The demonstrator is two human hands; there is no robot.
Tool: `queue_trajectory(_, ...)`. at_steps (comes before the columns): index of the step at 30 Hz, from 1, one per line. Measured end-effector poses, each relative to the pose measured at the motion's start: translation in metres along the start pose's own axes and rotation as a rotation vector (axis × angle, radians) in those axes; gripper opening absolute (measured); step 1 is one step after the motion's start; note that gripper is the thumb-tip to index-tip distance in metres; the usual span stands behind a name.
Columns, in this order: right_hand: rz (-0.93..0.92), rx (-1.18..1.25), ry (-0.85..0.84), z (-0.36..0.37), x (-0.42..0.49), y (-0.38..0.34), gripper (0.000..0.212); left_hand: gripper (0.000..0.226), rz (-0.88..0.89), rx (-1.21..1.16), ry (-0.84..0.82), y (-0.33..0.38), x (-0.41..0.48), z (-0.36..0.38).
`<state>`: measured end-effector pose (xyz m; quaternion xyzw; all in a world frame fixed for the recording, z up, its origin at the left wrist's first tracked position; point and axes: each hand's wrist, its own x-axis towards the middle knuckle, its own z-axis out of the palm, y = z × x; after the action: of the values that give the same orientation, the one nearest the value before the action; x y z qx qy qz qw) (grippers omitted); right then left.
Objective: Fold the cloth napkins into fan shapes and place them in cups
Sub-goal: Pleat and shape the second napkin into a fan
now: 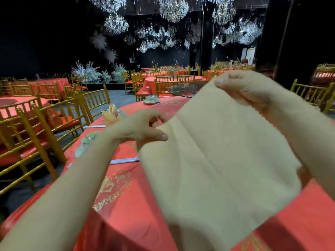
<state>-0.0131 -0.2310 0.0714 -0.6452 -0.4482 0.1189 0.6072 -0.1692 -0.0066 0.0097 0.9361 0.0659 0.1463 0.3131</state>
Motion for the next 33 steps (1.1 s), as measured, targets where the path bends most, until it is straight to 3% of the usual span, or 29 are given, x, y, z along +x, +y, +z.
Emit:
queue_trajectory(2,0.182,-0.117,0.036,-0.001,0.009,0.045,0.018,0.019,-0.061,0.026,-0.034,-0.011,0.004,0.024)
queue_trajectory(3,0.262,-0.152,0.063,0.003,0.01,0.068,0.02,0.019,-0.085,0.07,-0.028,-0.021,0.006,0.038)
queue_trajectory(7,0.344,-0.271,0.137,0.014,0.015,0.143,0.029,0.053,-0.248,0.308,0.087,-0.065,0.008,0.087)
queue_trajectory(9,0.344,-0.309,0.145,0.021,0.019,0.164,0.032,0.053,-0.104,0.445,0.164,-0.067,-0.006,0.116)
queue_trajectory(10,0.329,-0.319,0.159,0.024,0.021,0.173,0.031,0.048,0.019,0.383,0.169,-0.06,-0.015,0.131)
queue_trajectory(13,0.31,-0.295,0.203,0.03,0.026,0.183,0.02,0.044,0.242,0.315,-0.009,-0.031,-0.037,0.177)
queue_trajectory(16,0.297,-0.305,0.21,0.03,0.029,0.189,0.03,0.036,0.312,0.37,-0.035,-0.025,-0.041,0.21)
queue_trajectory(19,0.284,-0.284,0.227,0.029,0.029,0.197,0.033,0.035,0.357,0.441,-0.024,-0.032,-0.037,0.22)
queue_trajectory(25,0.257,-0.269,0.309,0.033,0.031,0.21,0.013,0.039,0.261,0.459,-0.057,-0.032,-0.043,0.223)
queue_trajectory(29,0.295,-0.409,0.325,0.037,0.031,0.206,0.008,0.064,0.187,0.549,-0.2,-0.027,-0.045,0.22)
queue_trajectory(31,0.251,-0.689,0.238,0.043,0.017,0.191,0.04,0.059,0.148,0.522,-0.189,-0.031,-0.045,0.221)
queue_trajectory(33,0.107,-0.741,0.094,0.055,-0.021,0.176,0.051,0.054,0.138,0.489,-0.165,-0.036,-0.047,0.224)
